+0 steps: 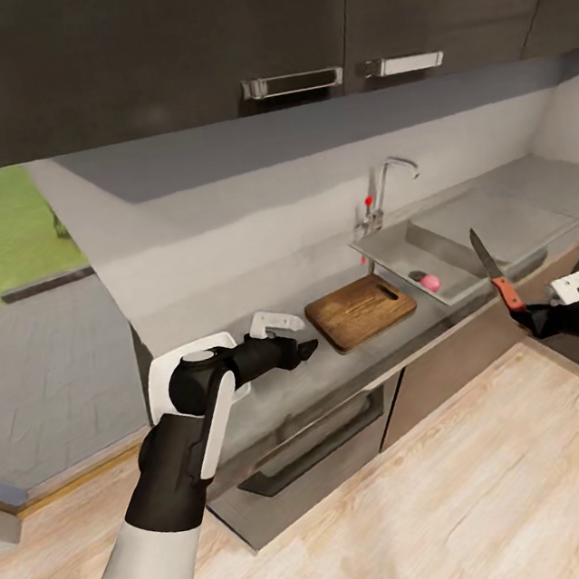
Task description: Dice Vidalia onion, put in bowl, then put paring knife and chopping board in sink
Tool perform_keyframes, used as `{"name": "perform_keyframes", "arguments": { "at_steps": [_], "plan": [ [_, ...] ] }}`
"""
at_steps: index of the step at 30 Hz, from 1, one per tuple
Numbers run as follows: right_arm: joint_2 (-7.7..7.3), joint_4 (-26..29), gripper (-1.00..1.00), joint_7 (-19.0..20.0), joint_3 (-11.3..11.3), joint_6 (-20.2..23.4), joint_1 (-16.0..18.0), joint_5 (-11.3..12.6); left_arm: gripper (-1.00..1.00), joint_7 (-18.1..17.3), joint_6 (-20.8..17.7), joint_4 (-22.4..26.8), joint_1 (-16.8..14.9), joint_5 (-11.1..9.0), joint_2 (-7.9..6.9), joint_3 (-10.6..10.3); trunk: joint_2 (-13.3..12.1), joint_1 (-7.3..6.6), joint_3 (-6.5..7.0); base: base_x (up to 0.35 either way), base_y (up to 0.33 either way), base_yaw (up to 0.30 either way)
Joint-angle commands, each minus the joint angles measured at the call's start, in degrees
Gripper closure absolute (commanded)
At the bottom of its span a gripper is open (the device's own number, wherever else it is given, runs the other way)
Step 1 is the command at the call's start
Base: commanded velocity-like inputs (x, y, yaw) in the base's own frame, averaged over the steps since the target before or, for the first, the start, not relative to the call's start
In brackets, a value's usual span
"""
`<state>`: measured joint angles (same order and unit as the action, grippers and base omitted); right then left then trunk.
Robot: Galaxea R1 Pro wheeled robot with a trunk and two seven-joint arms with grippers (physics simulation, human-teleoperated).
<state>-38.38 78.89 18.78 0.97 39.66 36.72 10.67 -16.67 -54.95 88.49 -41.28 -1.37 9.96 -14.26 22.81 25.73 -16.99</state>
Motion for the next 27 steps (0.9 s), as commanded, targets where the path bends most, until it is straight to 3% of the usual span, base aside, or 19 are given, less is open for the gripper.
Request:
{"name": "perform_keyframes", "arguments": {
  "at_steps": [1, 15, 27],
  "plan": [
    [-0.02, 0.03, 1.00, 0.11, 0.10, 0.33, 0.02, 0.28, -1.00, -0.03, -0.33, 0.02, -0.09, -0.12, 0.04, 0.02, 0.11, 0.05, -0.11, 0.162, -0.279, 0.291],
    [-0.02, 0.03, 1.00, 0.11, 0.17, 0.33, 0.02, 0.32, -1.00, 0.03, -0.33, -0.04, -0.09, -0.12, 0.04, 0.11, 0.11, 0.05, -0.11, 0.033, -0.305, 0.289],
    [-0.02, 0.03, 1.00, 0.11, 0.17, 0.33, 0.02, 0.32, -1.00, 7.33, -0.33, -0.76, -0.08, -0.12, 0.04, -0.03, 0.11, 0.05, -0.11, 0.000, -0.313, 0.031]
  ]
}}
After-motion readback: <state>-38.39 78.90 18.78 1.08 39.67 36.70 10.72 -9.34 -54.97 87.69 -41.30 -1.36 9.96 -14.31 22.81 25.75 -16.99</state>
